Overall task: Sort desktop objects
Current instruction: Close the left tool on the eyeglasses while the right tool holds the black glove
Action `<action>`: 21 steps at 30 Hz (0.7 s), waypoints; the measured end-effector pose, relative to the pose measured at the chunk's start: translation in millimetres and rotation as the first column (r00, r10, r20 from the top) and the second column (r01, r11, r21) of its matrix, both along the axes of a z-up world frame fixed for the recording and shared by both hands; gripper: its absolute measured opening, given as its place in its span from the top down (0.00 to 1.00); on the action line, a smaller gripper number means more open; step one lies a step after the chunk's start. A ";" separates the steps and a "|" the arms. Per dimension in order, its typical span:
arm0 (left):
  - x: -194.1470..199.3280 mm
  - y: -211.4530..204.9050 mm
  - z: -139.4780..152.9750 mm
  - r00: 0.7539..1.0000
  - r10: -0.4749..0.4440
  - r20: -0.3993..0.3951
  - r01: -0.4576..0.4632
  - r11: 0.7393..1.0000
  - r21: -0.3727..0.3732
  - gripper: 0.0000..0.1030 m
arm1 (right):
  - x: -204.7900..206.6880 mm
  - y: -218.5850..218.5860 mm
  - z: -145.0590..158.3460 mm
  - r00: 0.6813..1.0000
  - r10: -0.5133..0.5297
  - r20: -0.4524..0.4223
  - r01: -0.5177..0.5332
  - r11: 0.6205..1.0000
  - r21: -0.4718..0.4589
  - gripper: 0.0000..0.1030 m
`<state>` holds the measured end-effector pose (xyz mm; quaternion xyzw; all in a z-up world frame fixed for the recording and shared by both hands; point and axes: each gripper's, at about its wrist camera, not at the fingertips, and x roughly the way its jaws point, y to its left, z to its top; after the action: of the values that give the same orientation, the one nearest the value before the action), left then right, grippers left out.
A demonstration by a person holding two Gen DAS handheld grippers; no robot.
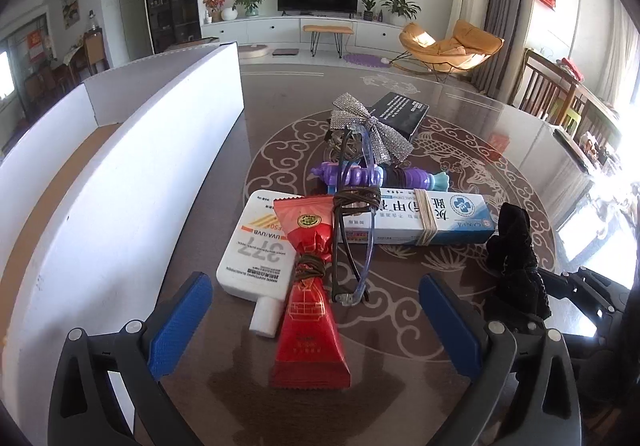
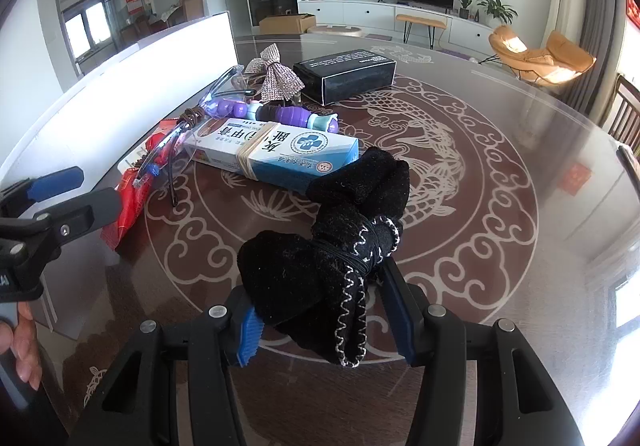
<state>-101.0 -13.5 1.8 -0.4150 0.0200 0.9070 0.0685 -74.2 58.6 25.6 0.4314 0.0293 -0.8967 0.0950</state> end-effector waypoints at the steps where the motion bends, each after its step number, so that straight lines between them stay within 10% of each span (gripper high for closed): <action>1: -9.3 3.7 1.4 1.000 -0.007 0.006 0.007 1.000 -0.006 0.00 | -0.5 -0.8 0.1 1.000 0.000 0.000 0.000 1.000 0.005 0.48; 5: -37.1 23.3 4.8 0.997 -0.069 0.019 0.069 0.997 -0.028 0.06 | -1.4 -1.6 -0.4 1.000 0.000 0.000 0.000 1.000 0.009 0.48; 9: -54.0 38.8 -8.1 0.989 -0.110 0.099 0.117 0.991 -0.066 0.74 | -1.2 -0.6 -1.1 1.000 0.000 0.000 0.000 1.000 -0.003 0.48; 21: 44.6 -33.5 42.7 0.998 -0.029 -0.050 0.040 0.974 0.224 0.76 | 0.4 24.4 1.6 0.999 -0.053 -0.010 0.051 0.990 -0.134 0.52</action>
<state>-56.5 -47.0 44.6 -0.3830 -0.0739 0.9115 0.1303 -73.7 83.0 27.2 0.4185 -0.0415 -0.9017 0.1002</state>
